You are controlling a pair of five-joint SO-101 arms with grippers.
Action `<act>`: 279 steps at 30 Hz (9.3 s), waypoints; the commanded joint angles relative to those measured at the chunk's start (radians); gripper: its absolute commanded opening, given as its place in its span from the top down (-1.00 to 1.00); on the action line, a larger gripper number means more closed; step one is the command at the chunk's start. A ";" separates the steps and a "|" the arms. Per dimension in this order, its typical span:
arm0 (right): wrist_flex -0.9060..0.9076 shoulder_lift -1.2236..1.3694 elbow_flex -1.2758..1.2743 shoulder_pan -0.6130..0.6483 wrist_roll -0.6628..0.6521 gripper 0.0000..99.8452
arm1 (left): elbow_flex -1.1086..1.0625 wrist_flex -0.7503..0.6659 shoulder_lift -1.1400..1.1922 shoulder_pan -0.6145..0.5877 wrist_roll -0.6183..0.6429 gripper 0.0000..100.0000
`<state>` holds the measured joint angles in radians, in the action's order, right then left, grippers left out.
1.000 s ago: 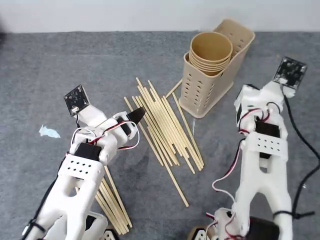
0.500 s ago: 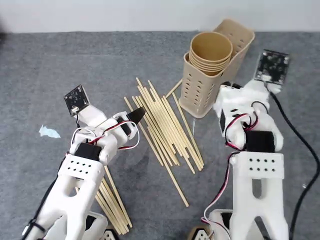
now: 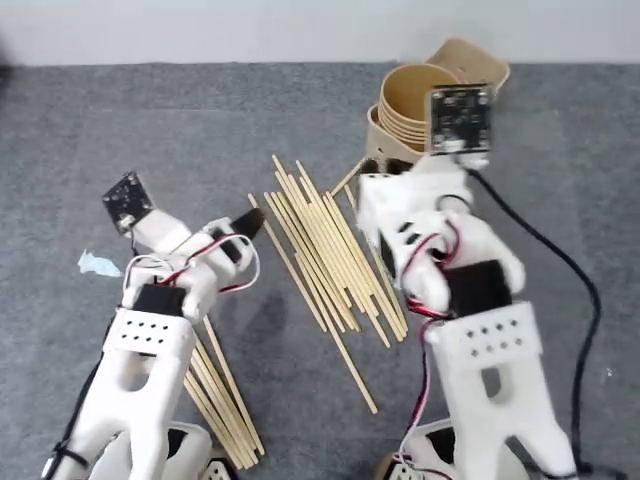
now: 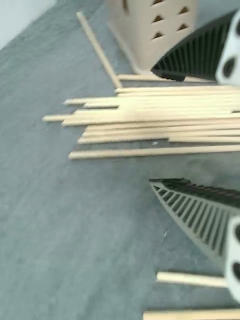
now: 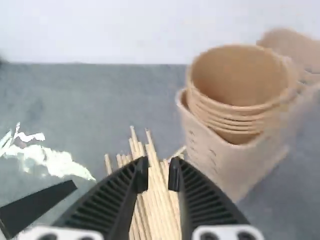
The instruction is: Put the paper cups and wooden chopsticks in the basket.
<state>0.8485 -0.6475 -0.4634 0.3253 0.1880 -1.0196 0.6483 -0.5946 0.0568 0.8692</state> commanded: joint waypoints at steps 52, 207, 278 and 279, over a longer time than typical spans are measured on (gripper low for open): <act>-0.443 0.127 -0.440 -0.352 -0.201 0.98 | 0.025 -0.037 -0.031 -0.032 -0.005 0.40; 0.432 0.498 0.712 -0.318 -0.413 0.33 | 0.024 -0.038 -0.026 -0.032 -0.009 0.40; 0.750 1.451 1.755 -0.334 -0.689 0.98 | 0.024 -0.038 -0.026 -0.034 -0.009 0.40; 0.763 1.437 1.755 -0.334 -0.700 0.98 | 0.024 -0.038 -0.026 -0.034 -0.009 0.40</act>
<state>1.5543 0.8255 1.2904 0.0000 -0.4764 -1.0196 0.6299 -0.5946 0.0215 0.8692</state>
